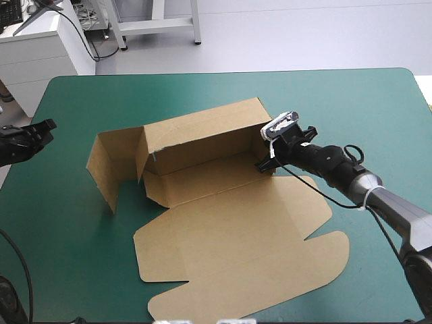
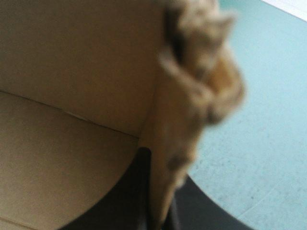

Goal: Fold the box

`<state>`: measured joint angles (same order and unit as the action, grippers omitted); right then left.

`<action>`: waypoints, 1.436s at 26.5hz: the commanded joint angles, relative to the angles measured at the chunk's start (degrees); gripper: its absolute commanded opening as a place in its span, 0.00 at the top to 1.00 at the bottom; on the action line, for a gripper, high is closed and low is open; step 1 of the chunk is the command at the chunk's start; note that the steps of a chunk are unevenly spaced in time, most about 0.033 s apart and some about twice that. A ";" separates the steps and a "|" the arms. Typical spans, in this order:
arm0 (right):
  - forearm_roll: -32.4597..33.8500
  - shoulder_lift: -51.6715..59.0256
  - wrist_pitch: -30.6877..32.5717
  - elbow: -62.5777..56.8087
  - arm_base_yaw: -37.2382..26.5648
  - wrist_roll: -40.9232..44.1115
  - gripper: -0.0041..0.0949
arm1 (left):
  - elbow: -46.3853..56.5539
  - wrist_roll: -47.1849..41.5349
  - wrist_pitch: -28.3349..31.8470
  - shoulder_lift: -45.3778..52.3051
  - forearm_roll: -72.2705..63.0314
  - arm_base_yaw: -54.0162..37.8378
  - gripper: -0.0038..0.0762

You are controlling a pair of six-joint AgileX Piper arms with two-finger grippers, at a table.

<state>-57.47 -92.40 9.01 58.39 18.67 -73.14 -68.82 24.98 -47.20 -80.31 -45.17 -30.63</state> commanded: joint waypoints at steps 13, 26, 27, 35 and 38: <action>35.44 0.85 23.01 12.34 -6.75 53.29 0.97 | -1.40 1.13 0.48 1.85 -5.00 -0.19 0.94; 45.23 -1.57 57.98 38.30 -6.75 67.77 0.97 | -1.40 1.13 0.18 1.85 -5.00 -0.19 0.94; 45.23 -2.51 61.59 39.15 -6.75 67.94 0.97 | -1.40 1.13 0.10 1.85 -5.00 -0.19 0.94; 48.57 -5.11 62.72 39.18 -6.64 71.15 0.97 | -1.40 0.83 -0.89 1.85 -6.71 -0.19 0.94; 49.67 -7.81 62.72 39.28 -6.64 71.38 0.97 | -1.40 0.83 -1.01 1.85 -7.11 -0.19 0.94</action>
<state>-7.43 -101.23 71.17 95.52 12.26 -2.11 -68.81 25.81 -49.26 -80.31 -48.67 -30.63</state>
